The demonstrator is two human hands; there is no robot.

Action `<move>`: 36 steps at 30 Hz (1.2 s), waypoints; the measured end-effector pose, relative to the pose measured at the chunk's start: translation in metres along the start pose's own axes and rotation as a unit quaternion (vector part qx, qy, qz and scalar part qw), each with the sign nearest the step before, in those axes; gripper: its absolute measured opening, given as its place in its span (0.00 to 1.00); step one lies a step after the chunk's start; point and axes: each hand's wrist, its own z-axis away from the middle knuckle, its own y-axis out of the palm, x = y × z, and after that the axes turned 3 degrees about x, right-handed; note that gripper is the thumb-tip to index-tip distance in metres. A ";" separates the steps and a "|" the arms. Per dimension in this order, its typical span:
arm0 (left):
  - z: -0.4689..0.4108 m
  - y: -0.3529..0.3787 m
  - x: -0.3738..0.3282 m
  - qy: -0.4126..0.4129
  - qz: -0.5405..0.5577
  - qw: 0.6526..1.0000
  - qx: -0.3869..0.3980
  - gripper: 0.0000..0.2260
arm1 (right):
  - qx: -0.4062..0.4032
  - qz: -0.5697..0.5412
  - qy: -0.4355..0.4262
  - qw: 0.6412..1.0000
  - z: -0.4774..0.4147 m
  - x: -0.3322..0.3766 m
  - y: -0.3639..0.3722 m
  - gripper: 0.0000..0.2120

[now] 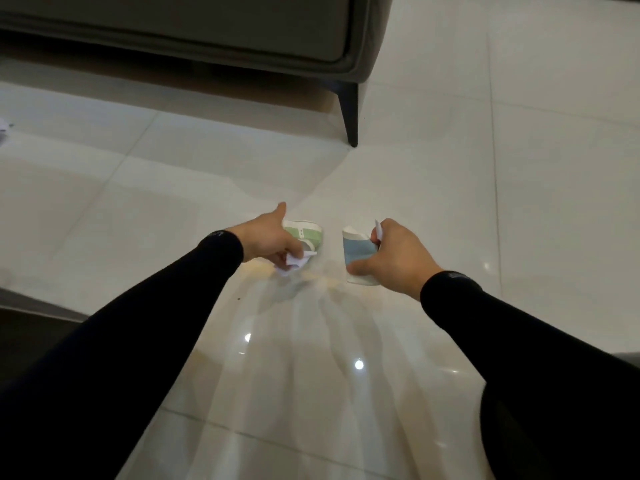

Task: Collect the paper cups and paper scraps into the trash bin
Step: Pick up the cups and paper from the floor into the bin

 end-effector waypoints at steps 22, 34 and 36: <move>0.069 0.060 -0.093 0.203 -0.249 0.923 -0.212 0.11 | -0.094 0.003 -0.035 0.995 0.078 0.018 -0.097 0.17; 0.172 0.216 -0.225 0.299 -0.215 0.929 0.034 0.08 | -0.159 0.103 0.034 0.981 0.243 -0.058 -0.232 0.22; 0.182 0.240 -0.233 0.296 -0.220 0.927 0.067 0.08 | -0.164 0.125 0.059 0.977 0.268 -0.077 -0.240 0.23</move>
